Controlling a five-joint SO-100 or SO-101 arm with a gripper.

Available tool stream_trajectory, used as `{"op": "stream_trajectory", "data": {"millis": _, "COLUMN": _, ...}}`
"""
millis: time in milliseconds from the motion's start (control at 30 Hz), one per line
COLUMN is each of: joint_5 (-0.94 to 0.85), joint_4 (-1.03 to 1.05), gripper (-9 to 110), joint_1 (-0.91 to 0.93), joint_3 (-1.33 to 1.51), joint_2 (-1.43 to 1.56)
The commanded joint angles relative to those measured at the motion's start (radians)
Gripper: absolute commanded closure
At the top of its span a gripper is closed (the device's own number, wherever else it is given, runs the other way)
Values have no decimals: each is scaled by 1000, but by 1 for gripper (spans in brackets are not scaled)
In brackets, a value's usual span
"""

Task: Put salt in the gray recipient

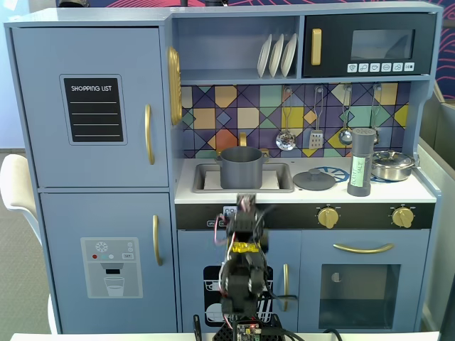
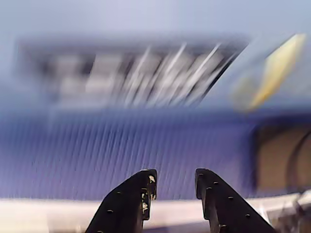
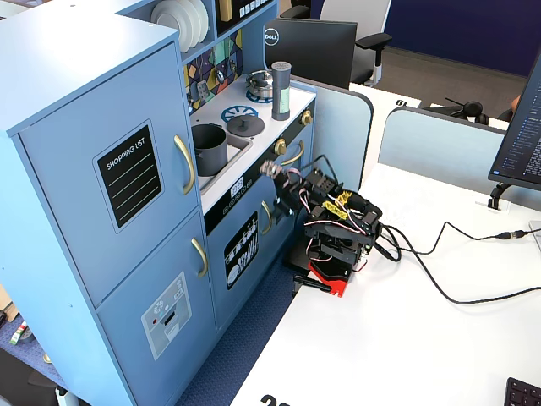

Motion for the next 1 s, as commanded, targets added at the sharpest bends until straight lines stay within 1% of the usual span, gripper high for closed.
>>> {"op": "stream_trajectory", "data": {"millis": 0, "joint_5": 135, "joint_4": -34, "gripper": 101, "joint_1": 206, "joint_3": -314, "joint_2": -112}}
{"op": "stream_trajectory", "data": {"millis": 200, "joint_5": -2, "joint_4": -97, "gripper": 101, "joint_1": 586, "joint_3": -537, "joint_2": -176}}
{"op": "stream_trajectory", "data": {"millis": 300, "joint_5": -6, "joint_4": -98, "gripper": 101, "joint_1": 695, "joint_3": -698, "joint_2": -273}}
{"op": "stream_trajectory", "data": {"millis": 367, "joint_5": -57, "joint_4": -100, "gripper": 101, "joint_1": 736, "joint_3": -795, "joint_2": -348}}
{"op": "stream_trajectory", "data": {"millis": 500, "joint_5": -71, "joint_4": -178, "gripper": 101, "joint_1": 767, "joint_3": -899, "joint_2": -451}}
{"op": "stream_trajectory", "data": {"millis": 533, "joint_5": -63, "joint_4": -232, "gripper": 101, "joint_1": 765, "joint_3": -897, "joint_2": -460}}
{"op": "stream_trajectory", "data": {"millis": 633, "joint_5": -72, "joint_4": -440, "gripper": 101, "joint_1": 749, "joint_3": -834, "joint_2": -469}}
{"op": "stream_trajectory", "data": {"millis": 733, "joint_5": -84, "joint_4": -703, "gripper": 101, "joint_1": 733, "joint_3": -727, "joint_2": -479}}
{"op": "stream_trajectory", "data": {"millis": 800, "joint_5": -121, "joint_4": -850, "gripper": 101, "joint_1": 727, "joint_3": -676, "joint_2": -508}}
{"op": "stream_trajectory", "data": {"millis": 867, "joint_5": -123, "joint_4": -888, "gripper": 101, "joint_1": 719, "joint_3": -680, "joint_2": -545}}
{"op": "stream_trajectory", "data": {"millis": 967, "joint_5": -133, "joint_4": -893, "gripper": 101, "joint_1": 713, "joint_3": -713, "joint_2": -597}}
